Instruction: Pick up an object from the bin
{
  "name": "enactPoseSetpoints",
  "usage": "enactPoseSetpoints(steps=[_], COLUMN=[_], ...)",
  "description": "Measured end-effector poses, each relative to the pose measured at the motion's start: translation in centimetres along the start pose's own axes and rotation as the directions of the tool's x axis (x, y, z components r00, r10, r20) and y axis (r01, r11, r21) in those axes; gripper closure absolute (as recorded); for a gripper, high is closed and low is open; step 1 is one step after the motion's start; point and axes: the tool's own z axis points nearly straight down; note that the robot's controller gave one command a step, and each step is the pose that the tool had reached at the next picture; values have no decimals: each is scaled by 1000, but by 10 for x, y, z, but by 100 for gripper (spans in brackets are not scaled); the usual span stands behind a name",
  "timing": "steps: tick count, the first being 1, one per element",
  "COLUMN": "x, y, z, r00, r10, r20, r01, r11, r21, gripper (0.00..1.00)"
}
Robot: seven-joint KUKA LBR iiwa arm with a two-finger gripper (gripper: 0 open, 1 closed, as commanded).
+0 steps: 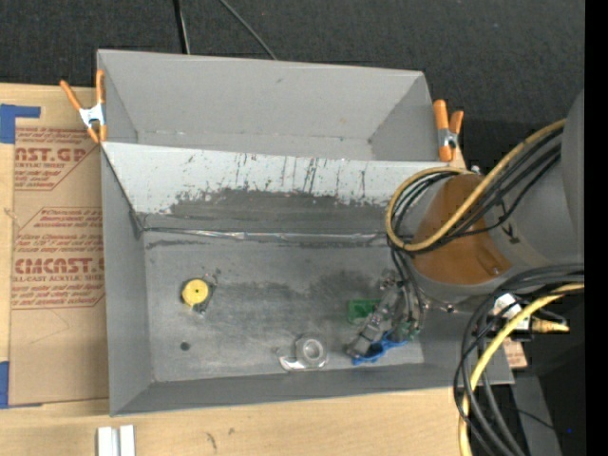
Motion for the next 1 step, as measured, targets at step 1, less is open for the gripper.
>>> enactPoseSetpoints(steps=[1], x=[0], y=[0], z=[1], r00=[1000], r10=[-1], r20=[2], r01=[1], r11=[1000], r21=[0], gripper=[0])
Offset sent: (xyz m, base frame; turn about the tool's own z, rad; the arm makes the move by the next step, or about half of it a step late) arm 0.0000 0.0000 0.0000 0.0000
